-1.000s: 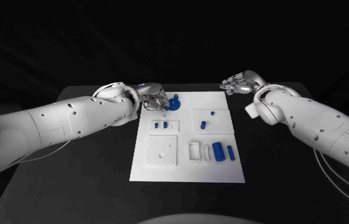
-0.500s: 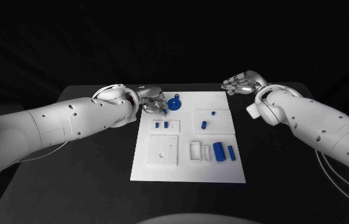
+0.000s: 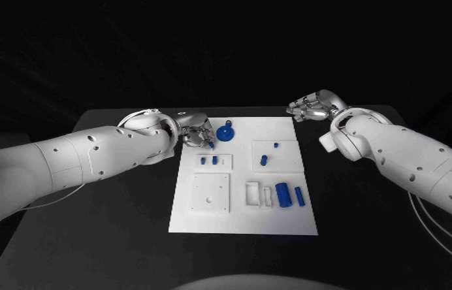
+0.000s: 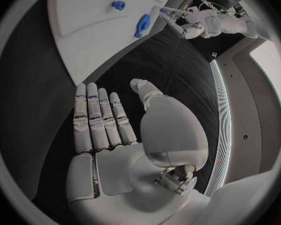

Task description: Assemble the parts on the task board

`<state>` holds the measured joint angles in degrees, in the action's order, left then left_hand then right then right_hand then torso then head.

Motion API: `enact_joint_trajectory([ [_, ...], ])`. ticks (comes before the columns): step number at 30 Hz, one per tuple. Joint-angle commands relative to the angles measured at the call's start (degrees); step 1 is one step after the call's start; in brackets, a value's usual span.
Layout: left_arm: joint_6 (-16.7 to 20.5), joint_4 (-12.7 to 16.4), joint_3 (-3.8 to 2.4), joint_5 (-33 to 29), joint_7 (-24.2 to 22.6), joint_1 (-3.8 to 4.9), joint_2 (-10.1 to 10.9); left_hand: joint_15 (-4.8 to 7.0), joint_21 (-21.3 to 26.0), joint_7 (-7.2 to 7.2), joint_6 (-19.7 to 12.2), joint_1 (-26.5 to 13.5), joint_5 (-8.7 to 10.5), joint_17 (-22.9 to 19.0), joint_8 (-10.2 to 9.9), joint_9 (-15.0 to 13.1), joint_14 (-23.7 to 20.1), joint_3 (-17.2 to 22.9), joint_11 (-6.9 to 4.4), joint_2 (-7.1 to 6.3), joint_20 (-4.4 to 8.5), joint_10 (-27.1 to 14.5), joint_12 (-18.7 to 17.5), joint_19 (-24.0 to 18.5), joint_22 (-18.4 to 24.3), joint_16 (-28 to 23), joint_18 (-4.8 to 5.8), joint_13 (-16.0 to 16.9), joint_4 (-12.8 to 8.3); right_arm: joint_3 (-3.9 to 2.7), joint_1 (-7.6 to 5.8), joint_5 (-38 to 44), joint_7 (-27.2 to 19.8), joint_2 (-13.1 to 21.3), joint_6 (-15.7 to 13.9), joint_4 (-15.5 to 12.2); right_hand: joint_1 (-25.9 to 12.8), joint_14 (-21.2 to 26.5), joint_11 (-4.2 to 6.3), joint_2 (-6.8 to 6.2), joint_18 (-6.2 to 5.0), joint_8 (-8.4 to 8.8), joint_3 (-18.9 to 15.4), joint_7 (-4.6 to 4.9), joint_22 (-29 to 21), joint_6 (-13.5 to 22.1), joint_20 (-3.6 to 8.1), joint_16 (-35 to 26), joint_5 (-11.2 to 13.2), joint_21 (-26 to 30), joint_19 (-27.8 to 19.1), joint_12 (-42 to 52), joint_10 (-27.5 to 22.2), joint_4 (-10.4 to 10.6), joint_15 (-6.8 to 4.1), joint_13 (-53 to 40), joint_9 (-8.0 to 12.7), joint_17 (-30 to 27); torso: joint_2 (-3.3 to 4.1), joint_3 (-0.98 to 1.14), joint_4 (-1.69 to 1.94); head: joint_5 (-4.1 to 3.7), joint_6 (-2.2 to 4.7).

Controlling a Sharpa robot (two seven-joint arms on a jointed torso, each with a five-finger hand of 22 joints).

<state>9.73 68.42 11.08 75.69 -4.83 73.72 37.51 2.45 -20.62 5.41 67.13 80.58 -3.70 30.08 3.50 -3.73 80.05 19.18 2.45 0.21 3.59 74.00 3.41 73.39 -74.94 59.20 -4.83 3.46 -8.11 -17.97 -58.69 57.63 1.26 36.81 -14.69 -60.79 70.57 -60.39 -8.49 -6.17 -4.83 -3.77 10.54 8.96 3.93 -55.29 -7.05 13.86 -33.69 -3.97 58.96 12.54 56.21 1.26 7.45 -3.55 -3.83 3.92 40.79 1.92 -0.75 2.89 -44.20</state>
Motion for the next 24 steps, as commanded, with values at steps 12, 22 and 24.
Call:
enact_joint_trajectory([
  [12,-1.33,0.06,0.03,0.4,-0.19,-0.03,0.03,0.22,-0.38,0.22,0.4,0.06,-0.16,-0.16,0.12,-0.09,-0.26,-0.18,-0.12,-0.52,0.11,0.0,-0.04,-0.25,-1.1,-0.08,-1.1,-0.01,0.22,-0.01,0.01,0.09,-0.46,-0.02,0.74,-0.04,-0.37,0.27,-0.01,0.29,0.36,0.15,-0.17,0.42,-0.07,-0.09,0.04,-0.14,-0.14,0.03,-0.15,-0.27,-0.13,-0.13,-0.04,0.07,0.06,-0.09,0.0,-0.01,0.01,-0.05,0.01],
  [22,-1.71,0.16,0.1,0.35,-0.16,-0.08,-0.07,0.23,-0.4,0.21,0.39,0.04,-0.05,-0.18,0.11,-0.09,-0.26,-0.25,-0.13,-0.47,0.11,0.0,-0.05,-0.26,-1.08,-0.09,-1.09,-0.02,0.26,-0.01,0.01,0.09,-0.49,-0.09,0.74,0.02,-0.37,0.27,-0.01,0.29,0.36,0.15,-0.17,0.42,-0.07,-0.09,0.04,-0.14,-0.14,0.03,-0.15,-0.27,-0.13,-0.13,-0.04,0.07,0.06,-0.09,0.0,-0.02,0.0,-0.04,-0.07],
  [24,-1.81,0.16,0.11,0.34,-0.11,-0.11,-0.09,0.23,-0.4,0.21,0.39,0.04,-0.05,-0.18,0.11,-0.09,-0.26,-0.25,-0.13,-0.47,0.11,0.0,-0.05,-0.26,-1.08,-0.09,-1.09,-0.02,0.26,-0.01,0.01,0.09,-0.48,-0.08,0.74,0.03,-0.37,0.27,-0.01,0.29,0.36,0.15,-0.17,0.42,-0.07,-0.09,0.04,-0.14,-0.14,0.03,-0.15,-0.27,-0.13,-0.13,-0.04,0.07,0.06,-0.09,0.0,-0.02,-0.01,-0.06,-0.09],
])
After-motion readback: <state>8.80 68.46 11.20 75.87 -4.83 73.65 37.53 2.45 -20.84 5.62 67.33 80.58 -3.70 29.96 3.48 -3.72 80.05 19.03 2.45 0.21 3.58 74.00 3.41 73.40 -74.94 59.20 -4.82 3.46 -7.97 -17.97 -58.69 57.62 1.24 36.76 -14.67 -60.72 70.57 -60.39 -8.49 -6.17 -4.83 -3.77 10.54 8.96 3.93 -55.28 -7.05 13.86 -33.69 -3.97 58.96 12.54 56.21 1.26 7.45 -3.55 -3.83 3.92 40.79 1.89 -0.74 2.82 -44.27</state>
